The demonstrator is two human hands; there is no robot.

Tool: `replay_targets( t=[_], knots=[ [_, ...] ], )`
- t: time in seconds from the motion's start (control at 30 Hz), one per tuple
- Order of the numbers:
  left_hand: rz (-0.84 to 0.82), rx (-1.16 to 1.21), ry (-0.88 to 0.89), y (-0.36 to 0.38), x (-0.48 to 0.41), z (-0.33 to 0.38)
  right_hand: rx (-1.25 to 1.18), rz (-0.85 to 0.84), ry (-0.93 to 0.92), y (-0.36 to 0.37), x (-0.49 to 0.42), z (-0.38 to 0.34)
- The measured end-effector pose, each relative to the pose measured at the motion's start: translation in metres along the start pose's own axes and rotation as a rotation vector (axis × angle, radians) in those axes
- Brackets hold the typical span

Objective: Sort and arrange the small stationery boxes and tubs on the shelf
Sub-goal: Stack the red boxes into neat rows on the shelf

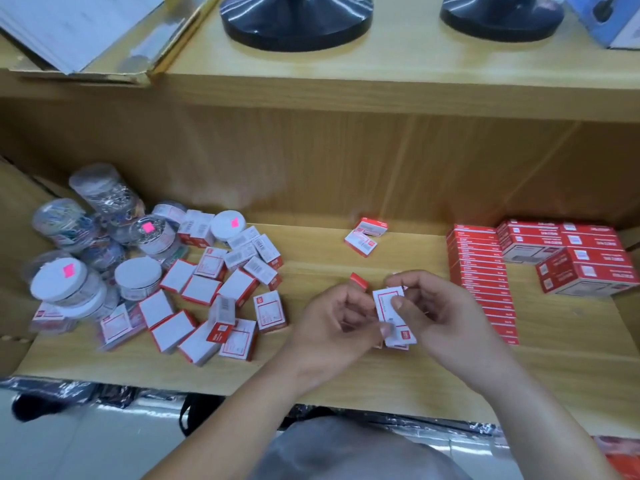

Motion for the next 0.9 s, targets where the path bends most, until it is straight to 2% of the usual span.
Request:
replay_targets(
  t=[0.1,0.27,0.37,0.47,0.6,0.67,0.9],
  knots=[
    [0.031,0.034,0.014,-0.004,0.001,-0.007,-0.034,-0.051,0.006,0.011,-0.001,0.002],
    [0.044,0.201,0.015,-0.009,0.008,-0.015,-0.112,0.069,0.081,0.009,0.013,0.013],
    [-0.007,0.23,0.002,-0.003,0.007,-0.023,-0.102,0.084,0.135,0.007,0.037,0.03],
    [-0.112,-0.012,0.003,0.017,-0.003,-0.035,-0.054,0.151,0.214,-0.01,0.069,0.057],
    [-0.227,-0.412,0.059,0.059,-0.018,-0.04,0.125,0.305,0.286,-0.054,0.11,0.09],
    [-0.266,-0.514,0.099,0.081,-0.023,-0.035,0.219,0.385,0.284,-0.076,0.124,0.096],
    [-0.228,-0.827,0.268,0.125,-0.031,-0.016,0.416,0.588,0.216,-0.105,0.12,0.109]
  ],
)
Point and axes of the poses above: each hand's wrist, its own x-axis away from the middle knuckle, its own y-axis out of the palm, z = x × y, the point moved 9 cm from there along -x, towards the middle knuckle, and after that the axes turned 8 degrees about -z, right-handed, at the moved point
